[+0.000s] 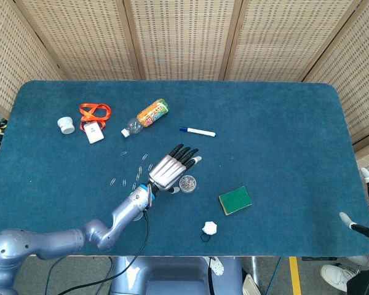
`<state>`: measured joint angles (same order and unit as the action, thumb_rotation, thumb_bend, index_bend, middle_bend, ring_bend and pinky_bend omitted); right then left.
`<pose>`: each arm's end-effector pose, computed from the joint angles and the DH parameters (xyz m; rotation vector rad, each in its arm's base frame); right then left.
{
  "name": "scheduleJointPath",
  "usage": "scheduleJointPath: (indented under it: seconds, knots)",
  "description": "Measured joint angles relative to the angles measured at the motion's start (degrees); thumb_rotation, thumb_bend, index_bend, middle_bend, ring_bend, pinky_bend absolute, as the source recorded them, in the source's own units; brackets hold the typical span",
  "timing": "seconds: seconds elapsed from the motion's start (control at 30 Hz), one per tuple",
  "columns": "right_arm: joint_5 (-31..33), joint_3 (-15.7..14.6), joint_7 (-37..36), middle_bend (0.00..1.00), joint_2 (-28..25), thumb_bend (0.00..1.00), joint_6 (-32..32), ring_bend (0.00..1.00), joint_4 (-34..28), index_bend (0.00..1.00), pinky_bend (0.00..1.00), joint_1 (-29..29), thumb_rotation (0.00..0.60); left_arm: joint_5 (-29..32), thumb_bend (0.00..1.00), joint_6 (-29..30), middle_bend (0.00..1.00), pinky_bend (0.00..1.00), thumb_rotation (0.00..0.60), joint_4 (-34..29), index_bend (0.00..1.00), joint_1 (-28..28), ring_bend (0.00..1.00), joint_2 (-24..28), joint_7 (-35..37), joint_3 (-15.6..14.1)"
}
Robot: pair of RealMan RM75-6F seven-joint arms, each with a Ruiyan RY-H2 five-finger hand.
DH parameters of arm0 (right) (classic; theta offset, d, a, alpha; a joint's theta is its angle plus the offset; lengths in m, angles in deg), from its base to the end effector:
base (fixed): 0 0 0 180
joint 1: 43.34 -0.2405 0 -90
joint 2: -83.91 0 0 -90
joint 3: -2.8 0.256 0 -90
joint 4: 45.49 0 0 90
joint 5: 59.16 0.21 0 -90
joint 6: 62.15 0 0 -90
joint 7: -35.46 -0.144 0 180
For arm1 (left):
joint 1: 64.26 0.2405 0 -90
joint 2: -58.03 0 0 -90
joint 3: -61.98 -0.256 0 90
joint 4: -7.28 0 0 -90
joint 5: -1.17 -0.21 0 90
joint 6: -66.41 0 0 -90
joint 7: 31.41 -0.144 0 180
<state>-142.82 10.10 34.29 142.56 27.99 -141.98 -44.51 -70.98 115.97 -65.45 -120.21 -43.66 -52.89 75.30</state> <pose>-0.3073 -0.1750 0.2071 1.2319 -0.8251 0.9468 -0.0417 0.3581 -0.0792 -2.1271 -0.6364 -1.0670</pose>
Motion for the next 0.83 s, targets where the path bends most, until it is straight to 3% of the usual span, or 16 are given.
scheduleJointPath:
  seconds: [0.23,0.53,0.67,0.83]
  knots:
    - [-0.9,-0.4,0.4,0.00,0.0,0.00,0.3,0.00,-0.5,0.00,0.00,0.1,0.600,-1.4,0.02,5.4,0.00,0.00,0.600,-8.2,0.00,4.1,0.00,11.3,0.4,0.0]
    - [-0.9,-0.7,1.2,0.00,0.2,0.00,-0.2,0.00,-0.7,0.00,0.00,-0.1,0.600,4.5,0.00,22.1,0.00,0.00,0.600,-20.2,0.00,19.5,0.00,24.8,-0.9,-1.0]
    - [-1.3,-0.8,1.1,0.00,0.1,0.00,0.1,0.00,-1.0,0.00,0.00,0.1,0.600,6.9,0.00,30.5,0.00,0.00,0.600,-24.5,0.00,29.6,0.00,29.7,2.5,-3.7]
    - [-1.7,-1.0,0.8,0.00,-0.3,0.00,0.5,0.00,-1.3,0.00,0.00,0.3,0.600,6.3,0.01,35.2,0.00,0.00,0.600,-27.5,0.00,39.4,0.00,36.8,10.4,-8.3]
